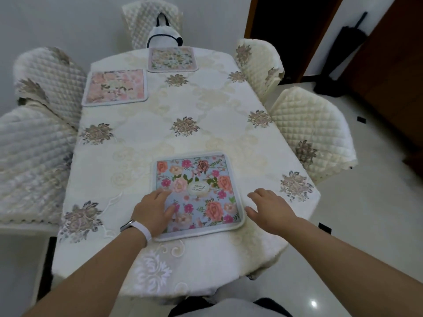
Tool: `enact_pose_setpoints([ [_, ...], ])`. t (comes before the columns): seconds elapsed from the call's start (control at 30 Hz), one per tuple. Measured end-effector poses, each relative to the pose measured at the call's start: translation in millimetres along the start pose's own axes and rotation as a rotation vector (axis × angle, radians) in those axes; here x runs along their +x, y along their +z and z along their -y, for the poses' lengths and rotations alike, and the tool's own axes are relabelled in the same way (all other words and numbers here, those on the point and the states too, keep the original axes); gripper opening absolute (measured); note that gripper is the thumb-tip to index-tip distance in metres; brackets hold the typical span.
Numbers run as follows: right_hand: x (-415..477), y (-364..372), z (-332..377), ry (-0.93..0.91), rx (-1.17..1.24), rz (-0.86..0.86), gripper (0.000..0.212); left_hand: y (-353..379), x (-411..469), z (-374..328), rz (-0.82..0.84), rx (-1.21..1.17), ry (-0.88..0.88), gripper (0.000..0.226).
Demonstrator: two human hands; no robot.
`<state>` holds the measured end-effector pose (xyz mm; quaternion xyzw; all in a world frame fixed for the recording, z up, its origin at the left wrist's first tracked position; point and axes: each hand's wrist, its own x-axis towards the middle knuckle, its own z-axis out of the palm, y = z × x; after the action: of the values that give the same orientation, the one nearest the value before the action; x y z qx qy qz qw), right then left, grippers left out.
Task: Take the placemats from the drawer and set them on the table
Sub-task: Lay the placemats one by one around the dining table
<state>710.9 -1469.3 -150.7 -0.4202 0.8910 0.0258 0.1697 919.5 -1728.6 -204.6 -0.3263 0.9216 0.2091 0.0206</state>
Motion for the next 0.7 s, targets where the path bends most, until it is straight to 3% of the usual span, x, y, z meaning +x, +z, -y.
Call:
enact_pose_setpoints([
  [0.3,42,15,27,0.178,0.29,0.177,0.059,10,8,18,0.06,-0.426,-0.347,0.042],
  [0.53,79,44,24,0.33,0.554,0.15,0.047,18,9,15,-0.02,-0.632,-0.511,0.05],
  [0.7,92,35,27,0.455,0.731,0.104,0.031,26,10,10,-0.112,-0.708,-0.56,0.014],
])
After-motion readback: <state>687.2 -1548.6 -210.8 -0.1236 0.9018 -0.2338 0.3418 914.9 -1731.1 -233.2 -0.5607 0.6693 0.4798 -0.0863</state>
